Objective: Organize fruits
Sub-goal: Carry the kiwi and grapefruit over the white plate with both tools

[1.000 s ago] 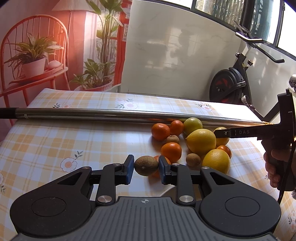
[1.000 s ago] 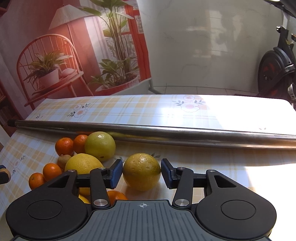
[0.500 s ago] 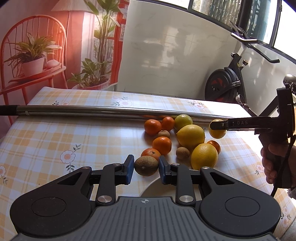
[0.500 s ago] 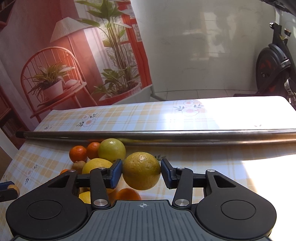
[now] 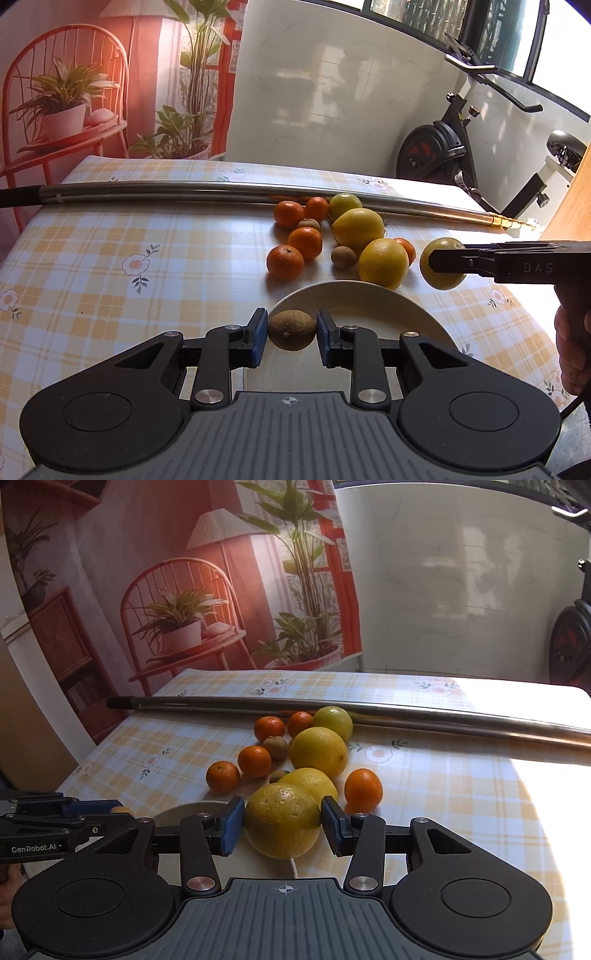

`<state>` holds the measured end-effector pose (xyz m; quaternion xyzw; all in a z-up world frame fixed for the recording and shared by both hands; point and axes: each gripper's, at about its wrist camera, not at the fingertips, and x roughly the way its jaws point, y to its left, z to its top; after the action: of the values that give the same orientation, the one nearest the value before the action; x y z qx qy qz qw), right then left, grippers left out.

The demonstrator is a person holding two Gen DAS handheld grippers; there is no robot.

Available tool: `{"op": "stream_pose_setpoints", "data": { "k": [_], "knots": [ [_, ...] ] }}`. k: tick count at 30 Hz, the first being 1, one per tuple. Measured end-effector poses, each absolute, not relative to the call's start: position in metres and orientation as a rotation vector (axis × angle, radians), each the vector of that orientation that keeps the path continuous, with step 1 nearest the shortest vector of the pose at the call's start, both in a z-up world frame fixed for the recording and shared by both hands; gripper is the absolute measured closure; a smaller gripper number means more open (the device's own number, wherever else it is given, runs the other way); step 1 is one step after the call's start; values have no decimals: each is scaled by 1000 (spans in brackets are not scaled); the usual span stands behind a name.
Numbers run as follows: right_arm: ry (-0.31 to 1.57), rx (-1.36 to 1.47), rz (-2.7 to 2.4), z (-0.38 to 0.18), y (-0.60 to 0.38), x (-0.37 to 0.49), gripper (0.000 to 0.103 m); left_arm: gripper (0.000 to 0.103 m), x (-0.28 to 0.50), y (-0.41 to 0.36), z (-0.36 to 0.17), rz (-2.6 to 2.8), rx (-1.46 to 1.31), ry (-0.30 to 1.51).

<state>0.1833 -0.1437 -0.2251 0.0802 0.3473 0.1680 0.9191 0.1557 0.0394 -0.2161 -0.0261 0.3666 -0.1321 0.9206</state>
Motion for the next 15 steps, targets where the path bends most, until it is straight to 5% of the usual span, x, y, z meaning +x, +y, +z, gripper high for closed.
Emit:
{"op": "stream_pose_setpoints", "data": {
  "k": [15],
  "knots": [
    [791,133,410,-245,-122,150,61,73,142,30,-237,-273,7,808]
  ]
}}
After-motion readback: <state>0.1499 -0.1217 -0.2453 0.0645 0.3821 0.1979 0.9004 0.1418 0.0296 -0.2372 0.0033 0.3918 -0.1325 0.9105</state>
